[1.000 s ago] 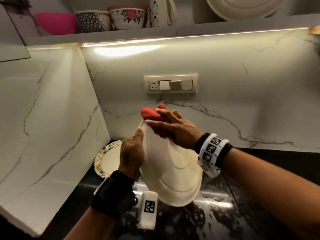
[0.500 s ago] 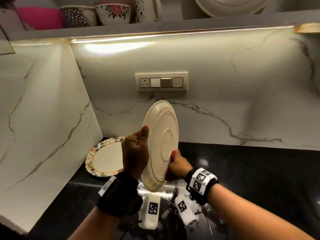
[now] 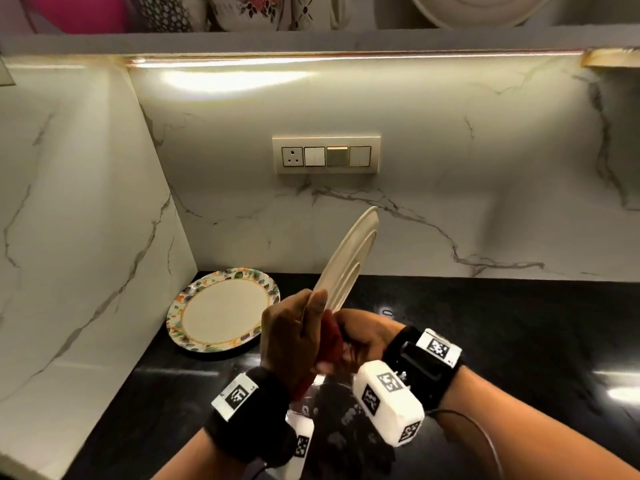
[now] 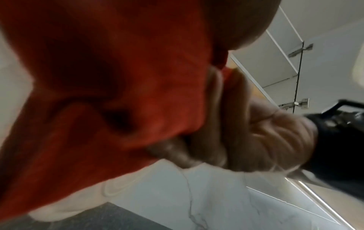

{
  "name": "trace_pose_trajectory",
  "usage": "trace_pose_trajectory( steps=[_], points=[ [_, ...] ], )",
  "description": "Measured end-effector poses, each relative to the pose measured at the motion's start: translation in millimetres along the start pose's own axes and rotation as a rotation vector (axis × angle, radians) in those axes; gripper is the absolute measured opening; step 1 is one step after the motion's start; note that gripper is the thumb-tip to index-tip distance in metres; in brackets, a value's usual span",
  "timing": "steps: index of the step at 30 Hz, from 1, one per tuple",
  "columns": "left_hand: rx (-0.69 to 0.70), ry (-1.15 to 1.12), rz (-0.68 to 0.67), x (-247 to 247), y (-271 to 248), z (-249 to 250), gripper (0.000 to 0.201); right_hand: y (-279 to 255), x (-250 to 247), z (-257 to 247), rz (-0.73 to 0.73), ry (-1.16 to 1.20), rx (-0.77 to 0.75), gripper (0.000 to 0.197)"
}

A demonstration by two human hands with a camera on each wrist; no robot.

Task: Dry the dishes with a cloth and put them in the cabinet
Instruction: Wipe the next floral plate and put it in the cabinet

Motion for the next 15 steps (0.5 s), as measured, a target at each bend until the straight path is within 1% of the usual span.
trace_pose_trajectory(
  steps=[3, 5, 7, 8, 9, 10, 11, 12, 13, 14, 15],
  points=[
    [-0.008, -0.010, 0.006, -10, 0, -12, 0.053, -17, 4, -11, 0.046, 0.078, -0.034, 0.029],
    [0.000, 0.000, 0.033, -19, 3, -21, 0.055, -26, -5, -18, 0.119, 0.173, -0.125, 0.034],
    [0.015, 0.011, 0.056, -28, 7, -27, 0.059, -29, -24, -18, 0.225, 0.191, -0.176, 0.028],
    [0.021, 0.017, 0.062, -33, 7, -30, 0.060, -28, -35, -14, 0.321, 0.138, -0.181, 0.024],
    [0.027, 0.024, 0.063, -36, 8, -32, 0.061, -28, -45, -10, 0.413, 0.065, -0.186, 0.029],
    [0.033, 0.029, 0.060, -39, 8, -34, 0.061, -26, -55, -3, 0.509, -0.047, -0.183, 0.038],
    [0.036, 0.033, 0.054, -41, 10, -35, 0.061, -27, -61, 2, 0.566, -0.178, -0.164, 0.043],
    [0.037, 0.032, 0.048, -44, 12, -35, 0.061, -25, -66, 8, 0.595, -0.279, -0.143, 0.043],
    [0.038, 0.027, 0.042, -47, 14, -34, 0.062, -24, -70, 13, 0.626, -0.337, -0.126, 0.039],
    [0.041, 0.022, 0.040, -49, 16, -32, 0.062, -25, -73, 15, 0.661, -0.344, -0.134, 0.034],
    [0.050, 0.016, 0.044, -53, 19, -29, 0.063, -26, -75, 16, 0.694, -0.312, -0.174, 0.031]
  ],
)
Point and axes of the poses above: each hand's wrist, its own y-axis towards the middle knuckle, its own x-axis out of the palm, z = x × y, the point moved 2 cm from there along y, towards the middle knuckle, and after that the axes turned 2 degrees about -x, right-handed, at the moved point
